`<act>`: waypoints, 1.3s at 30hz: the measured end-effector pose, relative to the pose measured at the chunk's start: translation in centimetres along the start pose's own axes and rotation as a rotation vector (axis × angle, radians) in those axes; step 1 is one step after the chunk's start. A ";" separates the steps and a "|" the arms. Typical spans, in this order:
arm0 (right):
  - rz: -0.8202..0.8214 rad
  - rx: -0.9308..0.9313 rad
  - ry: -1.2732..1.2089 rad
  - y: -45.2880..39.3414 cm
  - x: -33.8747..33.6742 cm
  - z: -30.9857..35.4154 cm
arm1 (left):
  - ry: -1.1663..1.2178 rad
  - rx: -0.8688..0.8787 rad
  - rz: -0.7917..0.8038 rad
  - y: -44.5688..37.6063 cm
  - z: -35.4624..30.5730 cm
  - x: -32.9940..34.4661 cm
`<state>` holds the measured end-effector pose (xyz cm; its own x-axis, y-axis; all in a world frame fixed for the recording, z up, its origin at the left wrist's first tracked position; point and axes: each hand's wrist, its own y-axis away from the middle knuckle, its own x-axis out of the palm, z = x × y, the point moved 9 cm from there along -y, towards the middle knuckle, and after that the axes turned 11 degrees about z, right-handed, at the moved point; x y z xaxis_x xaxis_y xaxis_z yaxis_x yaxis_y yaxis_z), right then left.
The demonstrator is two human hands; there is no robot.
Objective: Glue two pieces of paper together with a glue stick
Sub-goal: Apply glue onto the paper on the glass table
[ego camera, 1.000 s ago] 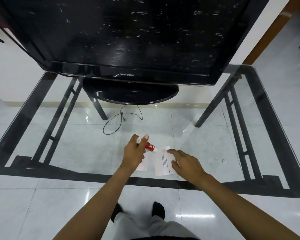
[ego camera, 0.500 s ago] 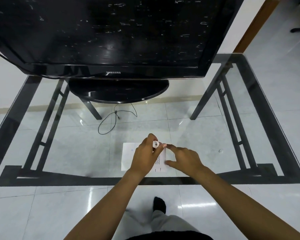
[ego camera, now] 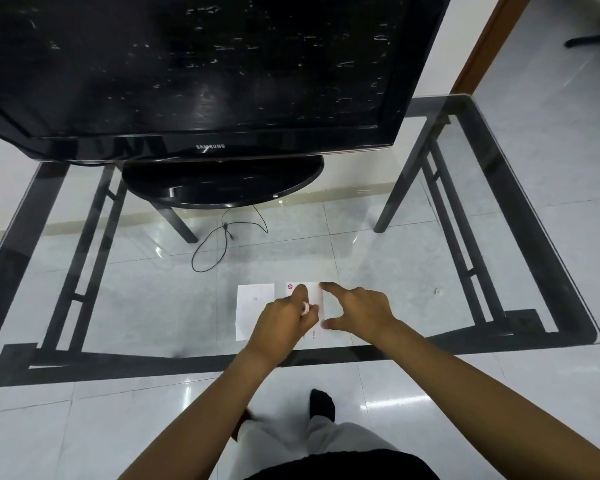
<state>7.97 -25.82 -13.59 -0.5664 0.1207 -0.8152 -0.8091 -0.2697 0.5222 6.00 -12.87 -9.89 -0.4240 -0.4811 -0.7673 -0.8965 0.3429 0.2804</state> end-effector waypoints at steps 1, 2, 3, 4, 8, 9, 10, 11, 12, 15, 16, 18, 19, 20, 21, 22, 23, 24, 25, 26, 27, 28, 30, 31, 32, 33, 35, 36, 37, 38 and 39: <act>0.006 0.001 0.003 0.0 0.0 0.0 | -0.032 0.014 0.000 0.8 0.0 0.4; 0.014 0.002 0.006 -0.1 0.1 0.1 | -0.064 0.035 0.006 1.7 -0.2 0.9; 0.020 0.007 0.006 -0.1 0.1 0.1 | -0.089 0.052 0.021 2.5 -0.3 1.4; 0.026 0.011 0.008 -0.1 0.1 0.2 | -0.109 0.067 0.038 3.2 -0.4 1.9; 0.033 0.024 -0.001 0.0 0.2 0.3 | -0.006 0.042 0.014 4.1 -0.5 1.6; 0.032 0.026 -0.003 0.0 0.3 0.3 | 0.090 -0.004 -0.051 4.0 -0.1 0.9; 0.032 0.029 -0.006 0.1 0.3 0.4 | 0.188 -0.061 -0.136 3.7 0.4 0.0; 0.031 0.031 -0.007 0.1 0.2 0.4 | 0.264 -0.112 -0.209 3.2 1.1 -0.5; 0.032 0.031 -0.005 0.1 0.2 0.5 | 0.316 -0.143 -0.247 2.6 1.4 -0.8; 0.033 0.031 0.006 0.3 -0.1 0.8 | 0.333 -0.145 -0.198 0.6 1.1 0.0; 0.032 0.031 0.012 0.4 -0.2 0.8 | 0.314 -0.144 -0.171 0.2 0.9 0.3; 0.034 0.032 0.024 0.5 -0.2 0.9 | 0.268 -0.152 -0.154 0.1 0.9 0.5; 0.036 0.032 0.029 0.6 -0.3 1.0 | 0.243 -0.158 -0.156 0.1 1.2 0.4; 0.038 0.031 0.034 0.6 -0.3 1.0 | 0.223 -0.165 -0.163 0.2 1.5 0.3; 0.043 0.031 0.037 0.6 -0.2 1.1 | 0.208 -0.176 -0.171 0.3 2.0 0.0; 0.049 0.034 0.038 0.6 -0.2 1.1 | 0.196 -0.186 -0.181 0.4 2.4 -0.4; 0.056 0.038 0.041 0.5 -0.1 1.1 | 0.186 -0.192 -0.191 0.5 2.8 -0.8; 0.064 0.043 0.047 0.4 -0.1 1.1 | 0.177 -0.196 -0.198 0.5 3.1 -1.2; 0.071 0.044 0.055 0.3 0.0 1.2 | 0.168 -0.200 -0.201 0.4 3.4 -1.6; 0.075 0.043 0.070 0.2 0.0 1.4 | 0.158 -0.204 -0.202 0.4 3.5 -1.9; 0.077 0.042 0.092 0.0 0.0 1.5 | 0.147 -0.206 -0.202 0.3 3.6 -2.0; 0.077 0.040 0.118 -0.1 0.0 1.8 | 0.139 -0.207 -0.202 0.1 3.6 -2.2; 0.074 0.021 0.161 -0.4 -0.1 2.3 | 0.126 -0.212 -0.197 -0.1 3.4 -2.4; 0.080 0.004 0.169 -0.5 0.0 2.5 | 0.121 -0.218 -0.189 -0.2 3.4 -2.5; 0.096 -0.017 0.169 -0.6 0.0 2.6 | 0.115 -0.227 -0.182 -0.3 3.3 -2.6; 0.120 -0.036 0.165 -0.6 0.1 2.7 | 0.105 -0.234 -0.176 -0.5 3.2 -2.8; 0.163 -0.048 0.153 -0.7 0.2 2.7 | 0.071 -0.230 -0.165 -0.7 3.1 -3.2; 0.175 -0.044 0.150 -0.7 0.1 2.7 | 0.050 -0.220 -0.153 -0.8 2.9 -3.3; 0.178 -0.039 0.147 -0.8 0.1 2.7 | 0.028 -0.206 -0.139 -0.9 2.7 -3.3; 0.180 -0.034 0.146 -0.8 0.1 2.7 | 0.006 -0.190 -0.124 -0.8 2.5 -3.3; 0.182 -0.030 0.146 -0.8 0.2 2.8 | -0.015 -0.175 -0.109 -0.7 2.4 -3.3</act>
<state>8.10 -22.91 -13.49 -0.6719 -0.0716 -0.7372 -0.6896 -0.3026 0.6579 8.29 -9.59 -8.97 -0.3225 -0.4954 -0.8066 -0.9462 0.1437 0.2900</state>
